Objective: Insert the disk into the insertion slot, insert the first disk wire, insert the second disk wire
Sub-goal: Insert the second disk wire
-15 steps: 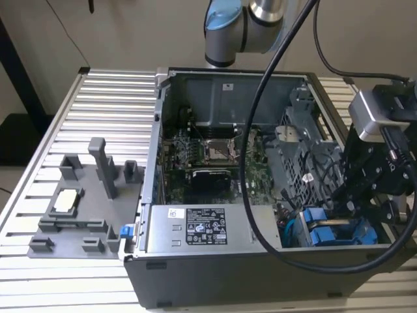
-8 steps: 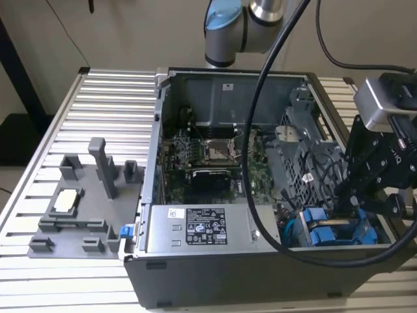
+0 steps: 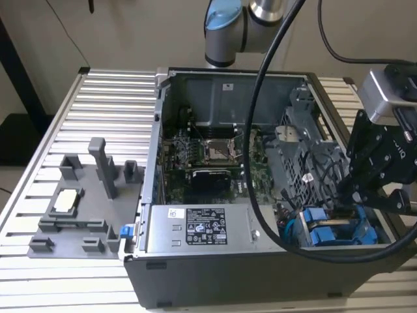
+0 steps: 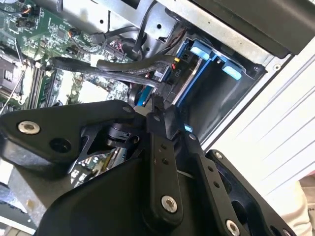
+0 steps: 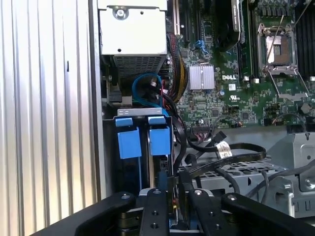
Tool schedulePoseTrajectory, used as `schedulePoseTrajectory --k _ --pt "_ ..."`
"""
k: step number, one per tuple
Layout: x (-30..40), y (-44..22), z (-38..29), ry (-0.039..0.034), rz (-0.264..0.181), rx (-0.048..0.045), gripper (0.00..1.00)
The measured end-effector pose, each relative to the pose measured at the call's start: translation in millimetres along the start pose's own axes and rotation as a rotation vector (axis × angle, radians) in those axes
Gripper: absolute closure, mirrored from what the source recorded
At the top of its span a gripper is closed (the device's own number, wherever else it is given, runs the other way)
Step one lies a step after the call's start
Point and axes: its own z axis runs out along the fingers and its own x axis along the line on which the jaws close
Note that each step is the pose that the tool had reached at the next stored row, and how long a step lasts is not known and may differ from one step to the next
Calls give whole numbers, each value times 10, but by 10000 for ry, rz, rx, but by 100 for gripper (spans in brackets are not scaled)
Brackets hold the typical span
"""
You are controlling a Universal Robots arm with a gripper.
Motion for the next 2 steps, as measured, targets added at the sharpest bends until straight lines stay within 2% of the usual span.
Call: schedulePoseTrajectory --k 2 --pt "0 0 -3 1 0 0 76"
